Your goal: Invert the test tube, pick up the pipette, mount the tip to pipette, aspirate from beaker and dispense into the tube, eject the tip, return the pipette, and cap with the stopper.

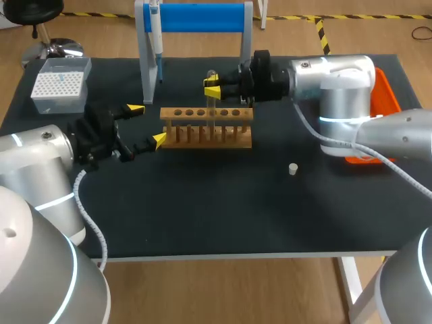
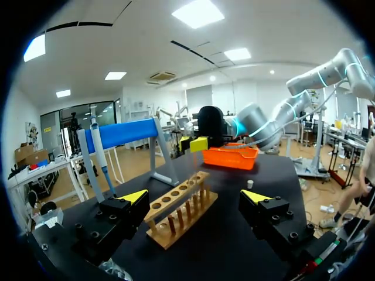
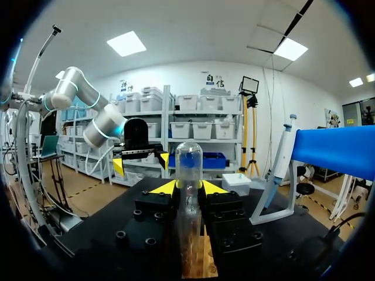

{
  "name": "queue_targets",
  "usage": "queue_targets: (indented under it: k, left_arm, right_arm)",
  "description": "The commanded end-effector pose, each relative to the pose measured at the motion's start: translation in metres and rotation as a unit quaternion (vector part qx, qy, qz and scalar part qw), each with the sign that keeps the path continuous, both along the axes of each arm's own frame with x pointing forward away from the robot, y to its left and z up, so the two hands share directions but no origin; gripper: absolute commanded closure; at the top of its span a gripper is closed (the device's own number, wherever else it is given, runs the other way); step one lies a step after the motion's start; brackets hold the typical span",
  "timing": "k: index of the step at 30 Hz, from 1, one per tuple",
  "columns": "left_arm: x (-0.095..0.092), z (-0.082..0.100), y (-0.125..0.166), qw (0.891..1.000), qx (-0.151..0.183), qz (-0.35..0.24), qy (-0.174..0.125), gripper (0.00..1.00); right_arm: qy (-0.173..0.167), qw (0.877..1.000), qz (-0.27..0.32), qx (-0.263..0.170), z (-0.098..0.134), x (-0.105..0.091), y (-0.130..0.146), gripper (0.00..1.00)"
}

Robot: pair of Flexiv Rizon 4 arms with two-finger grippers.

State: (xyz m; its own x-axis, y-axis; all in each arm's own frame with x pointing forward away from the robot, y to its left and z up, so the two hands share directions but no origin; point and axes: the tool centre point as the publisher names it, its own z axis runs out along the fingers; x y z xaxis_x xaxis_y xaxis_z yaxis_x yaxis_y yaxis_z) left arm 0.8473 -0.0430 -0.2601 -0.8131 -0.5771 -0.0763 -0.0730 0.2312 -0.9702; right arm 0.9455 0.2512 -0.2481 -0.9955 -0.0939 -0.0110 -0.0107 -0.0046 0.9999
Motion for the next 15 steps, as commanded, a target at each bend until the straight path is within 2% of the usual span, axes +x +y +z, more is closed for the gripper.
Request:
queue_targets:
  k: [1,15]
  left_arm:
    - [-0.001,0.000,-0.001,1.000,0.001,0.002,0.000,0.00]
    - [-0.001,0.000,-0.001,1.000,0.001,0.002,0.000,0.00]
  right_arm:
    - [-0.002,1.000,-0.002,-0.005,0.007,-0.002,-0.002,1.00]
    - [-0.013,1.000,-0.002,-0.005,0.036,-0.012,-0.007,1.00]
